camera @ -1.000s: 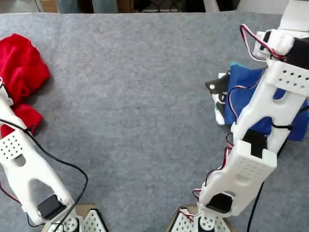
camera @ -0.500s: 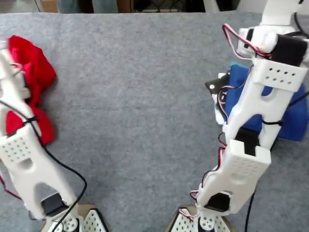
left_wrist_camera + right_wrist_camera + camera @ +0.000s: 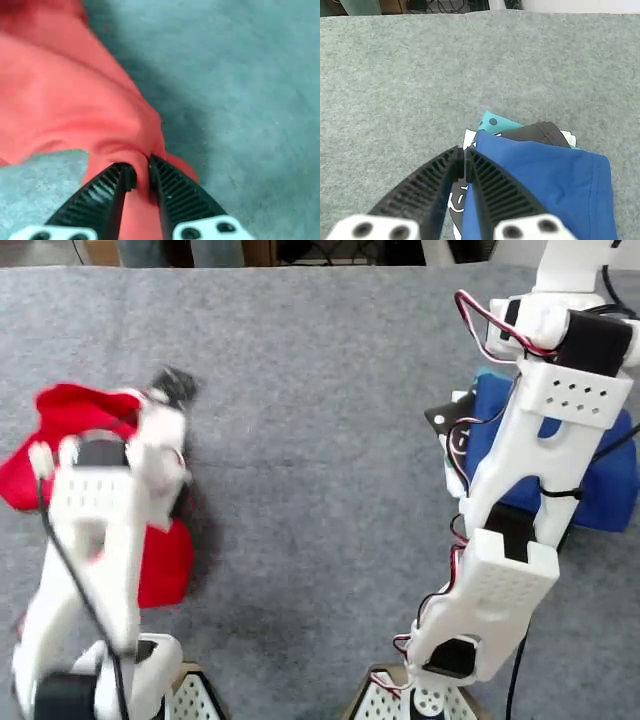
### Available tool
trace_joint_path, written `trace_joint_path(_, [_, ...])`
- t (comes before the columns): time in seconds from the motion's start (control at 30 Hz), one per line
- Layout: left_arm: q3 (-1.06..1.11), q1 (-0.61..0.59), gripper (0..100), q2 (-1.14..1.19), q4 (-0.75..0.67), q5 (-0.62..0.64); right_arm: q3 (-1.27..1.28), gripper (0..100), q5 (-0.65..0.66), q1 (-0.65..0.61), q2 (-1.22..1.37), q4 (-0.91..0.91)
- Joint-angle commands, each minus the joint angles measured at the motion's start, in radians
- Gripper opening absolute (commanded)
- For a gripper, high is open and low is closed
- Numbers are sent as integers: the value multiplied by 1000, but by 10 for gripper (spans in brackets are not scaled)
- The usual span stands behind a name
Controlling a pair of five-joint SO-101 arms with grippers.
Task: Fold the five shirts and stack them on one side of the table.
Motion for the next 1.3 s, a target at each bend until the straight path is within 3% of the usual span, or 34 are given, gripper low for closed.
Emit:
trace_joint_path(0.0, [102,48,28,-258,29,-57,-33,18,-5,-14,-48,5])
trace_joint_path(0.17, [51,41,53,-345,226,-160,5,19,60,-101,-47,5])
trace_joint_path(0.33, [-56,-50,266,-358,365,-97,173,87,98,-328,-47,-2])
trace_joint_path(0.57, [-252,-486,279,-350,362,-92,440,360,98,-720,-4,-121])
trace_joint_path(0.63, [-262,-647,278,-347,353,-91,467,365,92,-816,50,-198])
trace_joint_path(0.77, [-105,-980,276,-345,186,-89,435,328,-3,-961,191,-264])
trace_joint_path(0.97, [234,-1141,275,-345,-80,-97,194,319,-14,-1060,389,-279])
trace_joint_path(1.13, [259,-1159,275,-345,-100,-94,-10,319,-12,-1062,596,-290])
trace_joint_path(1.27, [269,-1164,275,-345,-91,-89,-168,292,-15,-991,759,-292])
